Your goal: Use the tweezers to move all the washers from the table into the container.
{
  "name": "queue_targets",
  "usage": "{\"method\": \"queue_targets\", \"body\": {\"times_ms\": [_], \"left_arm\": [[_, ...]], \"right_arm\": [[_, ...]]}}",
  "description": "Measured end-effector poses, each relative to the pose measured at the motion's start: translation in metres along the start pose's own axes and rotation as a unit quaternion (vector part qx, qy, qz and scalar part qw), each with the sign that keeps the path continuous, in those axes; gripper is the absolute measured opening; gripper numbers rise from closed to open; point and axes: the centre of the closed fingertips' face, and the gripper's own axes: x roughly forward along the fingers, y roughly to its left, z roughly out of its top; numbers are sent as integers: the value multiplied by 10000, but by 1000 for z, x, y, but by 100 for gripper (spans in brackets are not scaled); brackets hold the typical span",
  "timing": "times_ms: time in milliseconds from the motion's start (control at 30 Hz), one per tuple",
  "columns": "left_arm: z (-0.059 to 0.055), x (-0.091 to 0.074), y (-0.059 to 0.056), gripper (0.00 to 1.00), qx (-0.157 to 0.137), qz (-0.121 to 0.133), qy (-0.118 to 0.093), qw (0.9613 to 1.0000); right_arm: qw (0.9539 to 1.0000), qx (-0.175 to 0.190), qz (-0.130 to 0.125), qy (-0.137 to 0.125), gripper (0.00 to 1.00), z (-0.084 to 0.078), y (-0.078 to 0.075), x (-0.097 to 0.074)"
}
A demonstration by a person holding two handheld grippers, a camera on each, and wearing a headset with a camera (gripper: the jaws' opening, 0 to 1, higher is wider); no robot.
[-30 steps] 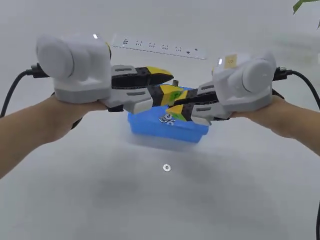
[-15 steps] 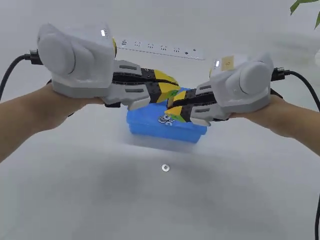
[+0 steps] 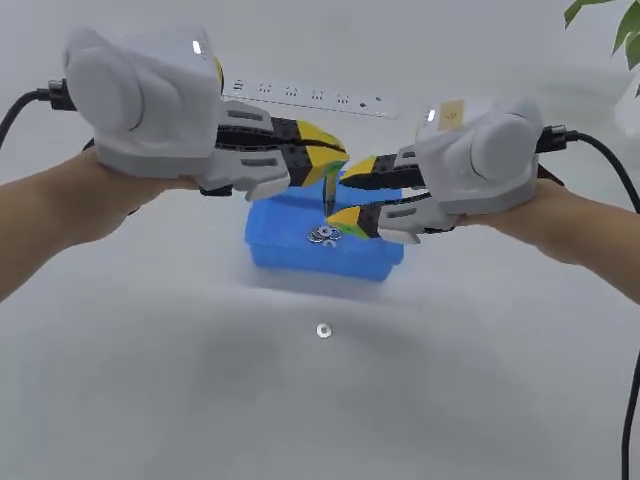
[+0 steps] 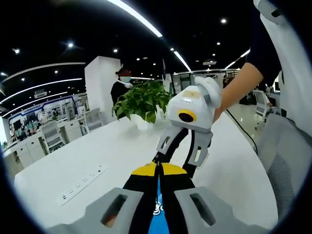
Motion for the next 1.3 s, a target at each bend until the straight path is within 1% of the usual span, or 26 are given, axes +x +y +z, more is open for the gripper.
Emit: {"method": "queue_targets", "body": {"times_ms": [67, 167, 267, 367, 400, 433, 500, 533, 667, 767, 833, 900, 967, 1000, 1033, 1100, 1200, 1267, 1300], "left_arm": [[2, -2, 0, 4, -66, -10, -32, 10000], [7, -4, -5, 4, -37, -30, -31, 10000], [10, -7, -7, 4, -8, -23, -48, 10000], [11, -10, -9, 4, 31, -21, -29, 10000], [13, -11, -10, 4, 41, -11, -33, 10000], [14, -12, -10, 4, 54, -2, -39, 10000], [18, -14, -11, 4, 72, 47, -59, 9999], [22, -15, -12, 4, 67, 77, -89, 9999], [30, -20, -15, 4, 96, 131, -156, 9997], [34, -26, -18, 4, 148, 152, -154, 9997], [38, -30, -20, 4, 178, 191, -176, 9995], [42, -34, -23, 4, 211, 208, -220, 9993], [44, -36, -28, 4, 227, 203, -240, 9992], [45, -37, -30, 4, 231, 176, -250, 9993], [45, -37, -34, 4, 239, 150, -252, 9993], [41, -37, -42, 4, 255, 77, -188, 9995], [31, -36, -55, 4, 240, -43, -54, 9997], [25, -36, -61, 4, 204, -87, 11, 9998], [21, -37, -65, 4, 181, -108, 51, 9998]], "right_arm": [[10000, -35, -15, 27, 29, -2, 2, -2], [9999, -58, -91, -16, 32, -2, 3, -6], [9994, 82, -282, -189, 37, -1, 5, -14], [9984, 230, -480, -209, 45, -6, 5, -20], [9975, 340, -570, -240, 48, -6, 5, -23], [9956, 499, -699, -369, 51, -4, 4, -27], [9918, 769, -846, -568, 54, 0, 3, -34], [9908, 816, -892, -606, 54, 1, 3, -36], [9895, 798, -1050, -585, 59, -2, 7, -45], [9897, 782, -1067, -545, 62, -5, 12, -53], [9891, 793, -1091, -587, 63, -6, 16, -60], [9894, 700, -1071, -680, 66, -5, 21, -68], [9910, 502, -1068, -638, 72, -8, 26, -73], [9920, 423, -1045, -568, 76, -11, 31, -75], [9920, 450, -1030, -579, 79, -13, 34, -77], [9921, 528, -963, -609, 83, -16, 42, -82], [9921, 573, -951, -577, 85, -22, 53, -89], [9922, 573, -971, -535, 86, -27, 58, -92], [9921, 608, -992, -474, 87, -32, 62, -93]]}}
